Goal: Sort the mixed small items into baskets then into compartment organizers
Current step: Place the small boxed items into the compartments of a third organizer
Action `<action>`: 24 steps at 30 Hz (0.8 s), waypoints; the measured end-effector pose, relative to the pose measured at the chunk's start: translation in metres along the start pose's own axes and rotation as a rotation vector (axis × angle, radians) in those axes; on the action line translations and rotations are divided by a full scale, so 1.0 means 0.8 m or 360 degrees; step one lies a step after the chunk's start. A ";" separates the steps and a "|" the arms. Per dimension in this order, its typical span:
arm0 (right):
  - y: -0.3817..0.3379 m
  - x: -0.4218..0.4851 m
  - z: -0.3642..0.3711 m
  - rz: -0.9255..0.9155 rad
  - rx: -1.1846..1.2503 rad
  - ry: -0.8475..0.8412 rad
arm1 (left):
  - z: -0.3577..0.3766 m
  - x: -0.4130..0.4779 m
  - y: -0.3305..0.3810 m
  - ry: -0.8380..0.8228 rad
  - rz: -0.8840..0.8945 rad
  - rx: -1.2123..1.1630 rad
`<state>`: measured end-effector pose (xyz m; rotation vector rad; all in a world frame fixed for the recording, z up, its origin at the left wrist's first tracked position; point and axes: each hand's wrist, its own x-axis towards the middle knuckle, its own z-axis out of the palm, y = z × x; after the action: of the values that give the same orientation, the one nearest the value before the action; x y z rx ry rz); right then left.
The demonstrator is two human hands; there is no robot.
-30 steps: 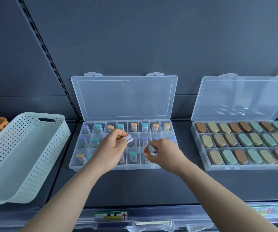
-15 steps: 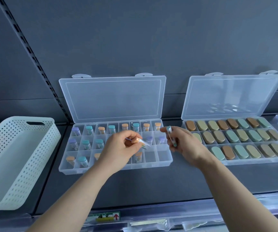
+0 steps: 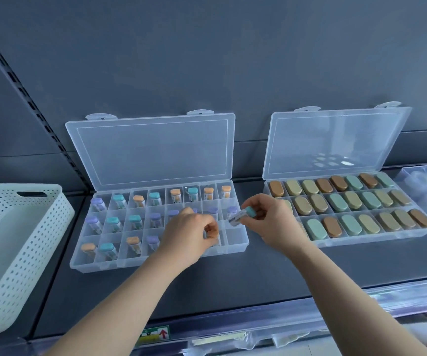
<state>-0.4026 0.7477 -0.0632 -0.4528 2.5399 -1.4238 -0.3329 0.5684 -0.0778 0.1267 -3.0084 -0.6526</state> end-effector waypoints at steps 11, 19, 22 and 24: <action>0.004 -0.004 0.003 -0.0114 -0.0312 -0.0032 | 0.004 0.007 0.004 -0.0019 -0.0026 -0.0035; 0.000 -0.006 0.012 -0.0230 -0.0589 -0.0139 | 0.000 0.006 0.002 -0.0095 -0.0063 -0.0103; 0.004 -0.005 0.022 -0.0240 -0.0788 -0.0199 | -0.003 0.004 0.004 -0.0065 -0.0016 -0.0096; 0.005 -0.002 0.027 -0.0219 -0.0881 -0.0243 | -0.004 0.004 0.002 -0.0033 0.0022 -0.0074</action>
<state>-0.3947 0.7333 -0.0779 -0.7978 2.7892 -0.6602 -0.3357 0.5685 -0.0743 0.0977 -3.0083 -0.7259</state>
